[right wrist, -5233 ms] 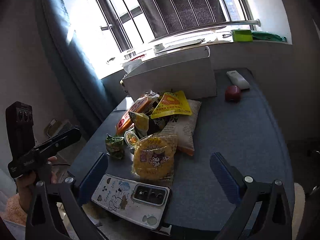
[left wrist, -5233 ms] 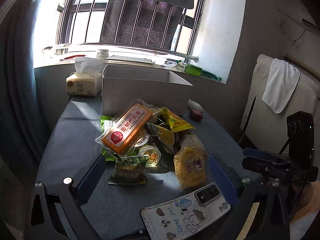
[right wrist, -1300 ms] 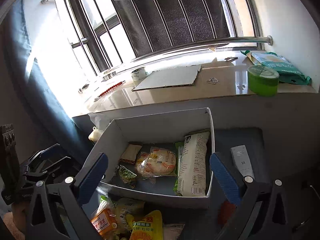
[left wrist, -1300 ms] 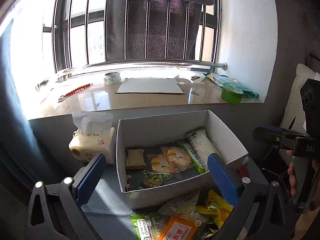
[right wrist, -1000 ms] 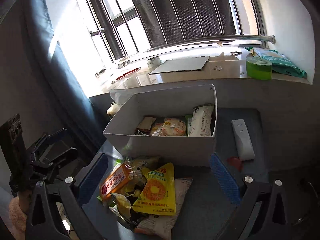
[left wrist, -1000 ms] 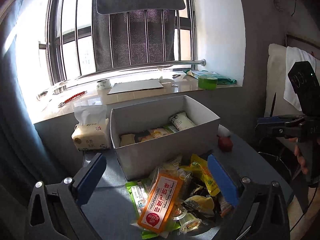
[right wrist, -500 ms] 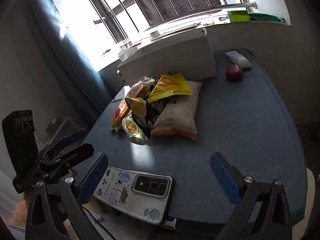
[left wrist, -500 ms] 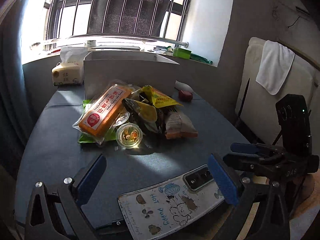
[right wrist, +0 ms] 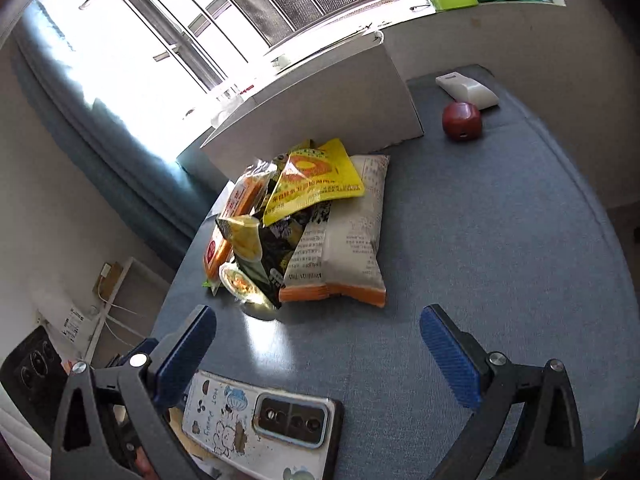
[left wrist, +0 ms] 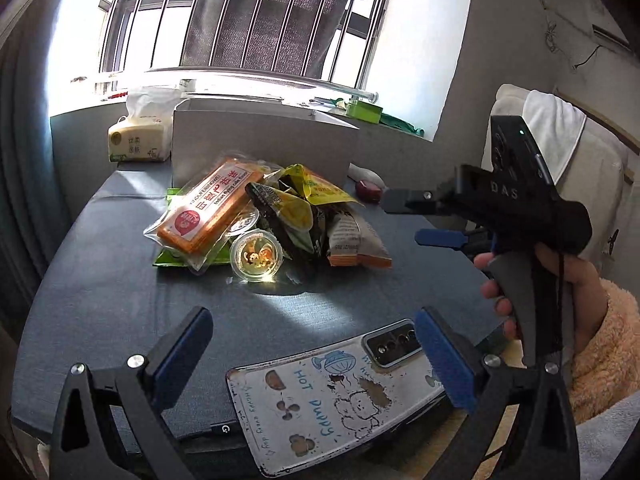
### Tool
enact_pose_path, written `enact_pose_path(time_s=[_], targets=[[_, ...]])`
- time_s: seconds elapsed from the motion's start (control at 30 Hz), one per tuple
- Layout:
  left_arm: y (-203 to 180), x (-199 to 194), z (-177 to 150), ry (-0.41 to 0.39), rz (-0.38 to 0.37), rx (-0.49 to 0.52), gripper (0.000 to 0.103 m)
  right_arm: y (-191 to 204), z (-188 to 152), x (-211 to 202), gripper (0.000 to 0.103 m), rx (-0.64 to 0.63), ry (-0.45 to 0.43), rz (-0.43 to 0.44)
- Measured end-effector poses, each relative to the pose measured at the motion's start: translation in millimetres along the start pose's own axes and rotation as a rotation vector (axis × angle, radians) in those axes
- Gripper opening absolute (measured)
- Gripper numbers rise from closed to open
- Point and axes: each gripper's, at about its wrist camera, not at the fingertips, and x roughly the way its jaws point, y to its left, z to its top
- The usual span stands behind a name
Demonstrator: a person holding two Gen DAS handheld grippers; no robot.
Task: Organize snacks
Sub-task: 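Grasp the yellow noodle snack bag with the right gripper and lift it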
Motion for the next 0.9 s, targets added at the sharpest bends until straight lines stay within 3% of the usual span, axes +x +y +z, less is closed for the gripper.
enact_pose_path(time_s=[0.13, 0.23, 0.43, 0.5, 0.6, 0.7, 0.9], targets=[[0.5, -7.6, 2.1, -0.022, 0.006, 0.001, 0.103, 10.7, 50.7, 25.0, 0.103, -0.063, -0.011, 0.0], [4.1, -11.5, 2.5, -0.029, 0.025, -0.003, 0.103, 13.4, 82.3, 61.3, 0.103, -0.09, 0.066, -0.056], [17.0, -16.6, 0.4, -0.03, 0.056, -0.031, 0.103, 17.4, 100.3, 113.0, 0.103, -0.182, 0.165, -0.169], [21.4, -15.7, 0.1, -0.024, 0.064, -0.042, 0.103, 19.6, 95.6, 121.6, 0.088, -0.217, 0.204, -0.163], [28.4, -13.7, 0.2, -0.015, 0.07, -0.069, 0.103, 26.4, 89.6, 116.1, 0.067, -0.286, 0.184, -0.188], [32.0, -12.6, 1.8, -0.014, 0.073, -0.085, 0.103, 23.6, 89.8, 98.6, 0.04, -0.255, 0.144, -0.172], [35.7, -10.3, 14.6, -0.011, 0.126, -0.046, 0.103, 14.7, 90.6, 58.6, 0.038, -0.208, 0.062, -0.075]])
